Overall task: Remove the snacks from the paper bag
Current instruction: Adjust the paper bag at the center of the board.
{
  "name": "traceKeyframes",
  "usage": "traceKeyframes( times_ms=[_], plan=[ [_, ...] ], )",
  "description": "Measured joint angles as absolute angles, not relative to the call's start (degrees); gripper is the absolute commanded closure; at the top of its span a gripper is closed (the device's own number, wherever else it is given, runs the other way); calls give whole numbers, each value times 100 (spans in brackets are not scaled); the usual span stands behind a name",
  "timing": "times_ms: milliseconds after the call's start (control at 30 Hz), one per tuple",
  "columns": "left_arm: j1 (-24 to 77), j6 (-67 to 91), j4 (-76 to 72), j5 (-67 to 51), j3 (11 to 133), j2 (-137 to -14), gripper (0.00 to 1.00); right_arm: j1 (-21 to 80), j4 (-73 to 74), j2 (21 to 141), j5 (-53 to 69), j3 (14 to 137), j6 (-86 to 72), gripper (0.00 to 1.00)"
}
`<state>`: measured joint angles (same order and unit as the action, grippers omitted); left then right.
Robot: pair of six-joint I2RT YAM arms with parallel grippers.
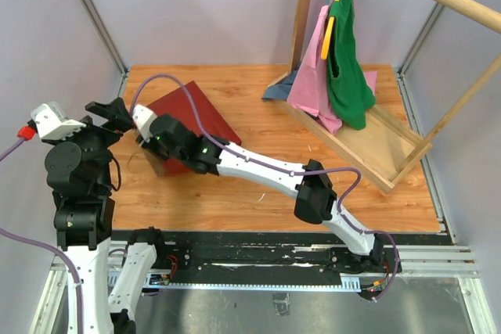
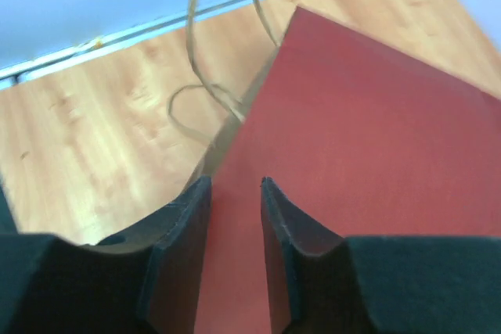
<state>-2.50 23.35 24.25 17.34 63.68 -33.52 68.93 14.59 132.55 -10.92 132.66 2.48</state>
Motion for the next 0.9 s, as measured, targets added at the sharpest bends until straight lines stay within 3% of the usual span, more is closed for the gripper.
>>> traceKeyframes(
  times_ms=[100, 233, 433, 567, 700, 900],
  plan=[
    [-250, 2272, 2456, 1743, 6525, -3345, 0, 7070, 1422, 13321, -738, 13004, 102, 31],
    [-250, 2202, 2521, 1776, 6606, -3332, 0, 7181, 1120, 13141, -416, 12057, -27, 10],
    [-250, 2117, 2609, 1793, 6617, -3356, 0, 7164, 47, 11406, -224, 9102, -246, 6],
    [-250, 2102, 2602, 1680, 6613, -3420, 0, 7164, -891, 9994, -224, 7876, -360, 3],
    [-250, 2104, 2582, 1468, 6530, -3476, 0, 7004, -1470, 9223, -478, 7625, -670, 2],
    [-250, 2108, 2545, 1100, 6372, -3575, 0, 5951, -1229, 9415, -1039, 7636, -2239, 2]
  ],
)
